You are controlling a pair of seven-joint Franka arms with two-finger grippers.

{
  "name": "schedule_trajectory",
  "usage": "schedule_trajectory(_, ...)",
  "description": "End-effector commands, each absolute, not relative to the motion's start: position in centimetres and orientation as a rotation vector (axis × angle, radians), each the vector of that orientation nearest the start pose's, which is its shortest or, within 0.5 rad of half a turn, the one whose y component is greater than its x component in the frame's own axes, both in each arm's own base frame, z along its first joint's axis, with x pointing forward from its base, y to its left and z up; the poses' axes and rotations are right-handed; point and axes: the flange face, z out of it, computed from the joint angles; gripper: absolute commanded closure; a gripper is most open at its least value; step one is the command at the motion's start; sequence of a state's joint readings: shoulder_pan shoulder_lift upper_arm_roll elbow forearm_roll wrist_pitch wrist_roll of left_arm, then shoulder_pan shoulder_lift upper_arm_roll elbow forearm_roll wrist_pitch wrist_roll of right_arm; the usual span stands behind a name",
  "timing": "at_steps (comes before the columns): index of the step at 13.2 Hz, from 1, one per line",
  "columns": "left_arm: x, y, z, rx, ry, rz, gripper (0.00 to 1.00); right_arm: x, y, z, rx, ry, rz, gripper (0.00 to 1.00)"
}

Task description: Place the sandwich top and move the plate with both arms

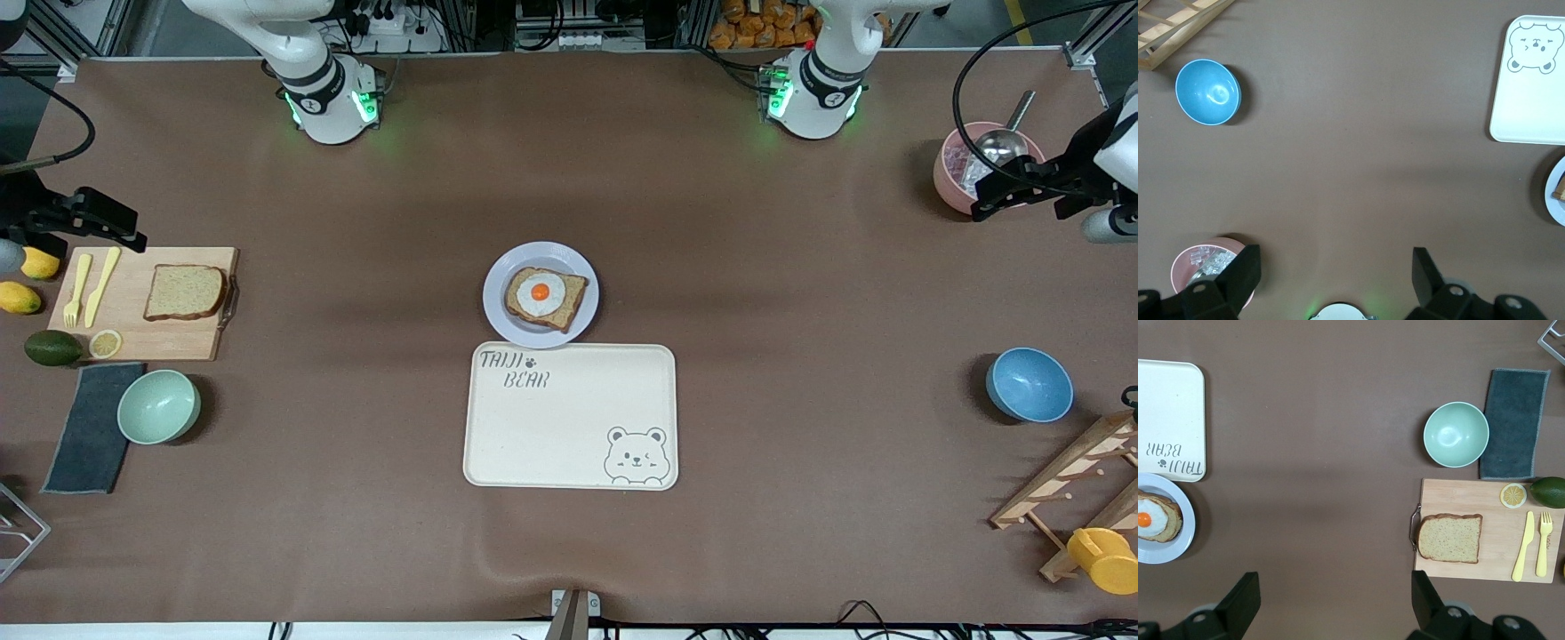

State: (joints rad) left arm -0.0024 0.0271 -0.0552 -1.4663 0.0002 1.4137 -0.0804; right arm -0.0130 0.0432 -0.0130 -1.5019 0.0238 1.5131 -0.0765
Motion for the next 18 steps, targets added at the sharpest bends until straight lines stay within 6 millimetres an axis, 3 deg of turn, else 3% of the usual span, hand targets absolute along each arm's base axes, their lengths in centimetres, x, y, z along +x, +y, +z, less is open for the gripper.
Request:
schedule_trajectory(1,54.8,-3.1,65.0,-3.137,-0.034,0.103,0.0,56.3,-0.9,63.0,-3.139,-0.077,0.051,0.0)
schedule_trajectory(7,54.9,-2.5,64.5,-3.138,-0.038,0.123,0.0,56.6,-1.9,62.1,-3.136,-0.082,0.079,0.0)
schedule_trajectory(11,55.2,-3.1,63.6,-3.147,-0.022,0.146,0.0,57.0,-7.2,59.8,-3.099,-0.172,0.138,0.0)
schedule_trajectory(13,55.4,-3.5,63.3,-3.157,-0.026,0.14,0.0,56.7,-9.9,58.3,-3.058,-0.111,0.161,0.0)
schedule_trajectory(15,56.1,-4.5,61.4,-3.216,-0.031,0.146,0.0,56.5,-11.5,57.0,-3.05,-0.065,0.198,0.0)
schedule_trajectory(17,56.3,-5.6,60.6,-3.22,-0.007,0.135,0.0,56.2,-14.1,54.7,-3.042,0.01,0.207,0.0)
schedule_trajectory(18,56.3,-5.6,60.4,-3.22,-0.01,0.14,0.0,55.7,-15.8,52.6,-3.019,0.058,0.214,0.0)
